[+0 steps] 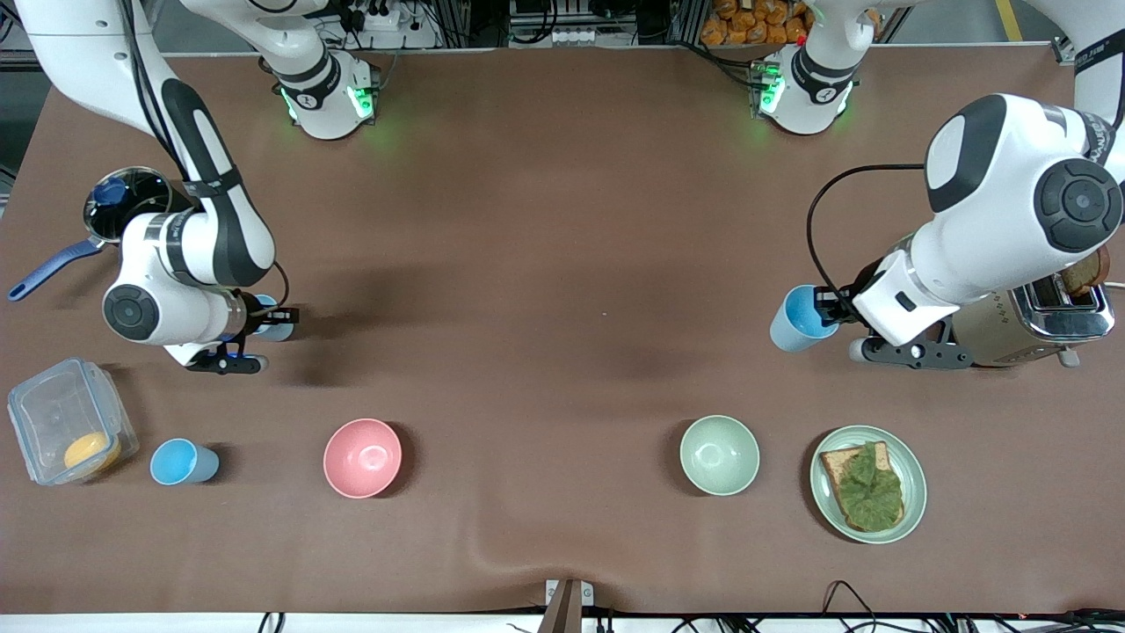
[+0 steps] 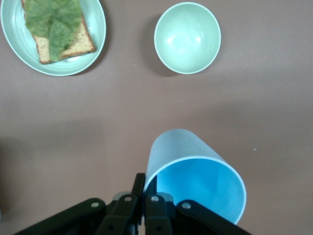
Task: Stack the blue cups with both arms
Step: 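Lift the blue cup by the saucepan with the right gripper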
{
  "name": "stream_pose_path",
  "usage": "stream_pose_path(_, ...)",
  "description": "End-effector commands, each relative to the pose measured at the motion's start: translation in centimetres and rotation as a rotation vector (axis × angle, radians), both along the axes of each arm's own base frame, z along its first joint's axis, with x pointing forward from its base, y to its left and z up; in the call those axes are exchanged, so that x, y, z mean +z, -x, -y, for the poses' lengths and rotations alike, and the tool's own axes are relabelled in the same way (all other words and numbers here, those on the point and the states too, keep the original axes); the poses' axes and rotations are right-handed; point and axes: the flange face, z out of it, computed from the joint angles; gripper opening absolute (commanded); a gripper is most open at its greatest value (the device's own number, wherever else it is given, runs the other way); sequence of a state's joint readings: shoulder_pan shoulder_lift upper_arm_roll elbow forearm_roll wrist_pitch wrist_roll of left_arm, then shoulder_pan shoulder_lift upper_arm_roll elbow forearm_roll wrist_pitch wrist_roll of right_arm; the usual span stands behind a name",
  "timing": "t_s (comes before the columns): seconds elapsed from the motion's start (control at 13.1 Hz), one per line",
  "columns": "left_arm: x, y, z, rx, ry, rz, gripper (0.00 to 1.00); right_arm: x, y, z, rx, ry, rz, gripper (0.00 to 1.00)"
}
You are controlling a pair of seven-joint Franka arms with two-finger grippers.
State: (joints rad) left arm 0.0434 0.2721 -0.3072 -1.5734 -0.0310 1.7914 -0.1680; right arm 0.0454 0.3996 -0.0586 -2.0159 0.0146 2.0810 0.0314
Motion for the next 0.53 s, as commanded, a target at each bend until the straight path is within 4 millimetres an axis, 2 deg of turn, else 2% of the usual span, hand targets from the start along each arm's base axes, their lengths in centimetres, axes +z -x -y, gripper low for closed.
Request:
stream_pose_path(0.0, 0.5, -0.4, -0.9, 0.019, -0.035, 0.020, 0.00, 0.5, -0.1, -0.7, -0.002, 0.000, -0.006, 0.00)
stream_pose_path(0.15, 0.6, -0.5, -1.3, 0.024, -0.039, 0.022, 0.00, 0.8, -0.4, -1.0, 0.013, -0.004, 0.002, 0.00)
stream_pose_path(0.38, 0.7, -0.6, -1.5, 0.027, -0.040, 0.024, 0.00, 2.0, -1.0, -3.5, 0.018, 0.007, -0.013, 0.00)
stream_pose_path(0.46, 0.5, -0.5, -1.5, 0.027, -0.041, 0.021, 0.00, 2.8, -1.3, -5.3, 0.003, 0.023, -0.018, 0.00)
